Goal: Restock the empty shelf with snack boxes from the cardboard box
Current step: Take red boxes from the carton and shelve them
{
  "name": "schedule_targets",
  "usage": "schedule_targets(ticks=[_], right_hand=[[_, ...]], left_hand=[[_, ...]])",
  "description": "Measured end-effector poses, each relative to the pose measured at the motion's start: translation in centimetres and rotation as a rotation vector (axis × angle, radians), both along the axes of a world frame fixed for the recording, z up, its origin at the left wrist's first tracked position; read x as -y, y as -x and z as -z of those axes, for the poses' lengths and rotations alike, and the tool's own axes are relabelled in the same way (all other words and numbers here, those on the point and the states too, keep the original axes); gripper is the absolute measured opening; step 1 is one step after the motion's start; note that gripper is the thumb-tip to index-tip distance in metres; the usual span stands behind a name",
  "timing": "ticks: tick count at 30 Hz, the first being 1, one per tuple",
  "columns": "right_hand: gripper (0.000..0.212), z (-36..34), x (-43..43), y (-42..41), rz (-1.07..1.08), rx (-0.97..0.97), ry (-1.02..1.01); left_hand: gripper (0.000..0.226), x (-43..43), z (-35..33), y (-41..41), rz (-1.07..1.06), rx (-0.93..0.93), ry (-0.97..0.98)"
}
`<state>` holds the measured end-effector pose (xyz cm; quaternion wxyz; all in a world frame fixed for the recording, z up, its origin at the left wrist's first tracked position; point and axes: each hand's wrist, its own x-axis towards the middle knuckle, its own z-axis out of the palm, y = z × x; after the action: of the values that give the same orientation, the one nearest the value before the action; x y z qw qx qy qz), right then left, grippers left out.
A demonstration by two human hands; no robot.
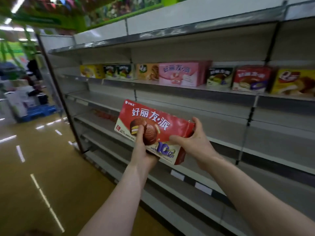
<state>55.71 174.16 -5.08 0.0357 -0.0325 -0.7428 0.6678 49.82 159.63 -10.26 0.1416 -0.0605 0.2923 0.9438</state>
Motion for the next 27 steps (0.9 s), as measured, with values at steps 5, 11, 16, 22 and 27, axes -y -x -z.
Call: schedule_targets(ticks=[5,11,16,22,27], right_hand=[[0.113,-1.7,-6.7,-2.4,0.137,-0.021,-0.01],[0.1,-4.3,-13.3,-7.3,0.358,-0.077,0.113],[0.075,-7.2,-18.2,-12.6,0.46,-0.154,0.172],[0.062,-9.5,-24.4,-20.3,0.552,-0.215,0.173],[0.063,-11.7,-29.7,-27.3,0.595,-0.246,0.157]], left_hand=[[0.046,-2.0,-1.6,0.7,0.11,-0.066,-0.012],[0.05,-7.7,-4.1,-0.4,0.138,-0.104,0.127],[0.036,-13.6,-7.0,-3.7,0.198,-0.175,0.212],[0.02,-20.7,-10.0,-9.9,0.325,-0.214,0.214],[0.02,-26.6,-12.2,-15.6,0.402,-0.277,0.233]])
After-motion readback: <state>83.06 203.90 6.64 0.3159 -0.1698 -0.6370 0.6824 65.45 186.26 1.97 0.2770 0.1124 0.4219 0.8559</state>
